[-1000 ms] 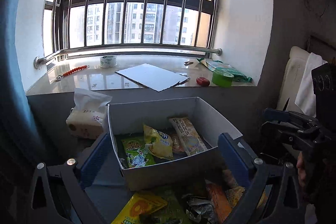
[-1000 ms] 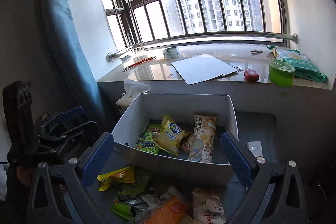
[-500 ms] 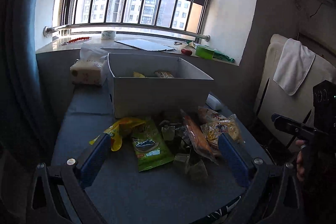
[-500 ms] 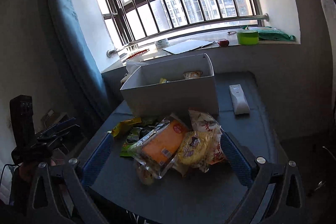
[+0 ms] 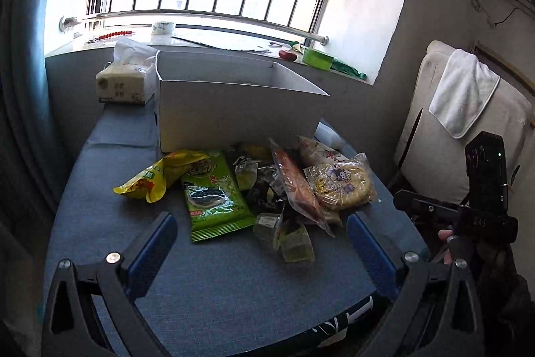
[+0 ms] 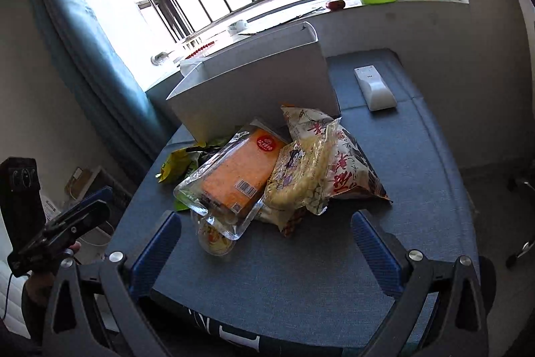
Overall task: Organize snacks
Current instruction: 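Move both tools back over the remaining snack pile, then drop clear bread bag from right tool while left tool drops yellow packet into box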
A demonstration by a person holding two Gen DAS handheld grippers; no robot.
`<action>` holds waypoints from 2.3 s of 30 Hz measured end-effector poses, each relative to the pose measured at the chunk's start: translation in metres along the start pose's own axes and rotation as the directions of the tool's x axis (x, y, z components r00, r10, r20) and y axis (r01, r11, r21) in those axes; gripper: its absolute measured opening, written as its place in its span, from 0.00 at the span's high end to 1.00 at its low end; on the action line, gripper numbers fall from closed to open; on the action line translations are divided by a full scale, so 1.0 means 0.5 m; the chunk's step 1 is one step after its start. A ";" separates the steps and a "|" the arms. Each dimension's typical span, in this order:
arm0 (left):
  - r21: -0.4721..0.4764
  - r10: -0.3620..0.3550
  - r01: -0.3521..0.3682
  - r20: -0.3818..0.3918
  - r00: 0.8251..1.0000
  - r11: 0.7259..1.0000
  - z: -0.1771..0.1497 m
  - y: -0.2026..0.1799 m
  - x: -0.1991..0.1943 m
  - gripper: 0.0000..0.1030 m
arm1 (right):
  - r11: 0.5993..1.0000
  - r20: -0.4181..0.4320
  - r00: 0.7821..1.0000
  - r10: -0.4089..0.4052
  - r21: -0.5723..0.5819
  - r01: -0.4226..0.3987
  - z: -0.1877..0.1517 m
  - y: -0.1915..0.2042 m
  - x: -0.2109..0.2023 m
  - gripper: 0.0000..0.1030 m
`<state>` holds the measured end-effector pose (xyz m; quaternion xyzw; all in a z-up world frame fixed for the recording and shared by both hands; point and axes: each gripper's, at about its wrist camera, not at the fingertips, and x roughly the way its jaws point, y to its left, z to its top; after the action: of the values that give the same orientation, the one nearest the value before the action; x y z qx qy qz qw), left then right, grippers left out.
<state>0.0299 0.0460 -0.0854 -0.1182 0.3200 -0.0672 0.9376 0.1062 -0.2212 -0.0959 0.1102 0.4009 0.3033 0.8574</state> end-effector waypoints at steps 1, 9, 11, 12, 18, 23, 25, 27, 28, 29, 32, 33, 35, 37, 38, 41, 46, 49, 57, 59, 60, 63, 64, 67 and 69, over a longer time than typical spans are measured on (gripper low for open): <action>-0.006 0.000 0.000 -0.001 1.000 1.000 0.000 0.005 0.000 0.00 | 0.999 -0.003 1.000 0.014 0.031 -0.013 0.004 -0.010 0.010 0.00; -0.041 0.017 -0.017 -0.013 1.000 0.999 -0.008 0.037 0.006 0.00 | 0.970 -0.021 0.995 0.094 0.225 -0.087 0.041 -0.066 0.102 0.01; -0.055 0.028 -0.029 -0.019 0.999 0.998 -0.012 0.048 0.009 0.00 | 0.966 -0.051 0.994 0.102 0.243 -0.087 0.050 -0.067 0.123 0.14; -0.062 0.029 -0.030 -0.021 0.999 0.998 -0.013 0.053 0.011 0.00 | 0.969 -0.058 0.994 0.098 0.233 -0.082 0.052 -0.063 0.130 0.36; -0.092 0.062 -0.065 -0.030 0.998 0.994 -0.020 0.089 0.014 0.00 | 0.987 -0.066 0.996 0.051 0.153 -0.040 0.049 -0.043 0.133 0.84; -0.063 0.103 -0.105 -0.035 0.994 0.992 -0.013 0.121 0.022 0.00 | 0.998 -0.005 1.000 0.031 0.053 -0.031 0.048 -0.014 0.074 0.85; -0.033 0.118 -0.120 -0.047 0.992 0.992 -0.001 0.139 0.039 0.00 | 0.999 0.025 0.999 0.033 0.028 -0.034 0.047 -0.005 0.041 0.85; 0.000 0.129 -0.130 -0.067 0.989 0.992 0.016 0.161 0.068 0.00 | 0.999 0.052 0.998 0.043 0.019 -0.044 0.048 0.001 0.012 0.85; 0.022 0.138 -0.137 -0.087 0.987 0.990 0.025 0.173 0.088 0.00 | 0.999 0.066 0.997 0.040 0.011 -0.040 0.048 0.004 -0.002 0.85; 0.049 0.156 -0.152 -0.109 0.982 0.987 0.036 0.182 0.109 0.00 | 0.999 0.075 0.997 0.034 -0.001 -0.034 0.047 0.009 -0.013 0.85; 0.123 0.188 -0.169 -0.165 0.968 0.978 0.062 0.200 0.171 0.00 | 0.999 0.096 0.995 0.026 -0.036 -0.023 0.047 0.023 -0.036 0.85; 0.139 0.191 -0.168 -0.177 0.965 0.976 0.070 0.205 0.189 0.00 | 0.999 0.098 0.995 0.023 -0.041 -0.019 0.047 0.026 -0.039 0.85; 0.155 0.179 -0.149 -0.200 0.963 0.977 0.085 0.213 0.222 0.00 | 0.999 0.101 0.995 0.024 -0.047 -0.020 0.047 0.029 -0.042 0.85; 0.176 0.184 -0.145 -0.228 0.956 0.974 0.095 0.217 0.251 0.00 | 0.999 0.095 0.995 0.026 -0.043 -0.022 0.048 0.027 -0.040 0.85; 0.187 0.185 -0.141 -0.241 0.953 0.972 0.098 0.220 0.264 0.00 | 0.999 0.091 0.995 0.026 -0.042 -0.023 0.046 0.026 -0.038 0.85; 0.213 0.196 -0.138 -0.285 0.938 0.967 0.103 0.228 0.293 0.09 | 0.999 0.077 0.997 0.030 -0.036 -0.027 0.043 0.023 -0.030 0.84; 0.174 0.123 -0.071 -0.313 0.942 0.982 0.112 0.242 0.280 0.70 | 0.999 0.063 0.997 0.033 -0.028 -0.032 0.041 0.021 -0.018 0.84; 0.161 0.114 -0.073 -0.259 0.959 0.984 0.117 0.239 0.244 0.74 | 0.999 0.056 0.998 0.042 -0.029 -0.040 0.041 0.023 -0.011 0.84; 0.043 -0.032 0.033 -0.016 0.999 0.999 0.181 0.206 0.111 0.75 | 0.997 0.062 0.996 0.065 -0.054 -0.061 0.078 0.040 0.010 0.84; 0.042 -0.058 0.056 0.049 0.997 0.998 0.219 0.186 0.093 0.75 | 0.995 0.067 0.996 0.061 -0.083 -0.055 0.108 0.053 0.023 0.84; 0.046 -0.062 0.059 0.075 0.995 0.997 0.243 0.177 0.091 0.75 | 0.994 0.074 0.996 0.056 -0.097 -0.049 0.126 0.061 0.029 0.84; 0.047 -0.078 0.073 0.133 0.988 0.996 0.303 0.158 0.095 0.75 | 0.990 0.093 0.994 0.065 -0.132 -0.052 0.194 0.084 0.053 0.84; 0.049 -0.070 0.063 0.147 0.987 0.997 0.322 0.153 0.102 0.75 | 0.989 0.107 0.992 0.066 -0.142 -0.050 0.220 0.092 0.061 0.84; 0.035 -0.058 0.053 0.144 0.988 0.998 0.382 0.146 0.148 0.75 | 0.988 0.118 0.991 0.066 -0.144 -0.049 0.304 0.108 0.100 0.84; 0.019 -0.035 0.033 0.131 0.991 0.999 0.418 0.144 0.185 0.75 | 0.989 0.119 0.990 0.073 -0.137 -0.056 0.355 0.112 0.130 0.84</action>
<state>0.2351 0.1339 0.0017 -0.1201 0.2549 -0.0780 0.9563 0.2480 -0.1275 0.0041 0.0843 0.3219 0.3497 0.8758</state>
